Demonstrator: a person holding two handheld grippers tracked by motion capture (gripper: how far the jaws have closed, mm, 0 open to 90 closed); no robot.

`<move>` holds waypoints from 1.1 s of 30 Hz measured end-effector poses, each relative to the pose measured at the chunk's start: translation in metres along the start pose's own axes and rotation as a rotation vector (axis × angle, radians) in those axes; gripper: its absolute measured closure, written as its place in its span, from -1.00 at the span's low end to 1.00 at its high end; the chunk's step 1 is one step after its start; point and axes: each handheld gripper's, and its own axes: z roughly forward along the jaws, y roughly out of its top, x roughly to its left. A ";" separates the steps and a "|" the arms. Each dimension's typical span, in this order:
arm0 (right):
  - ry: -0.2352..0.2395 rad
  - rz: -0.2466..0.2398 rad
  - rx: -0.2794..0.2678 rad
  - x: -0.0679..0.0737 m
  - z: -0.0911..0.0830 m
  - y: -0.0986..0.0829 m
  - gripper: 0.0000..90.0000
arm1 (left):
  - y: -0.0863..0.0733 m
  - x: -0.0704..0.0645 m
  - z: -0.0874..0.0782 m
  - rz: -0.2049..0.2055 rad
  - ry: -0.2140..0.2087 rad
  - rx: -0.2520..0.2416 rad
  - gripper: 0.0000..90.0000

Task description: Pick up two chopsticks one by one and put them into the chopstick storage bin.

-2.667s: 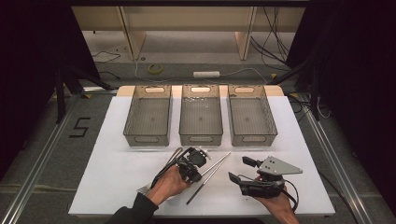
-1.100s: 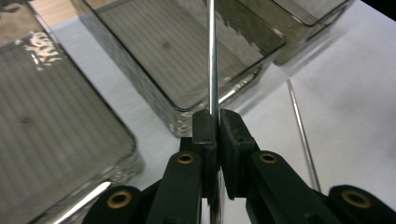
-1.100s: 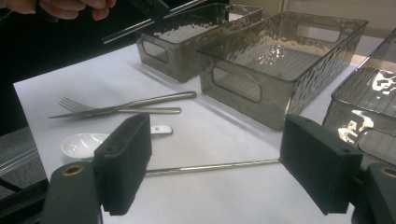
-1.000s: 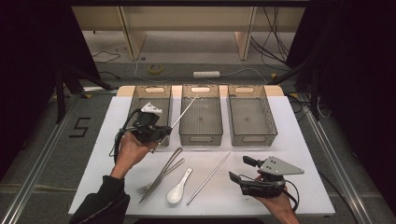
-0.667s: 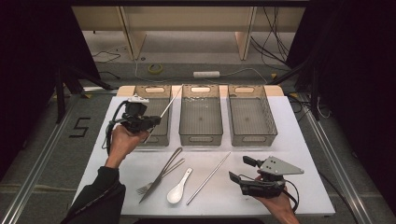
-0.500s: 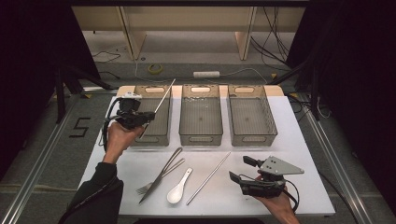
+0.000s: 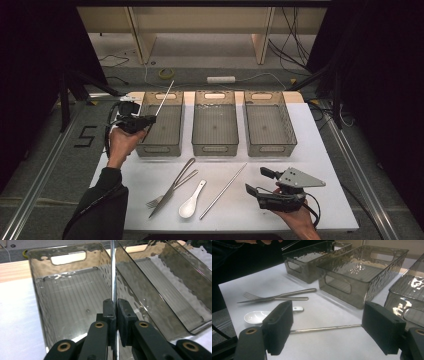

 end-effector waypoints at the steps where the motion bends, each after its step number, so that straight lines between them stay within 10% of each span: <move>1: 0.000 0.001 0.000 0.000 0.000 0.000 -0.42 | 0.001 0.001 0.000 -0.003 0.001 -0.003 0.88; 33: 0.002 0.008 -0.002 -0.001 0.000 -0.001 -0.43 | -0.011 0.023 0.030 -0.048 0.092 0.068 0.87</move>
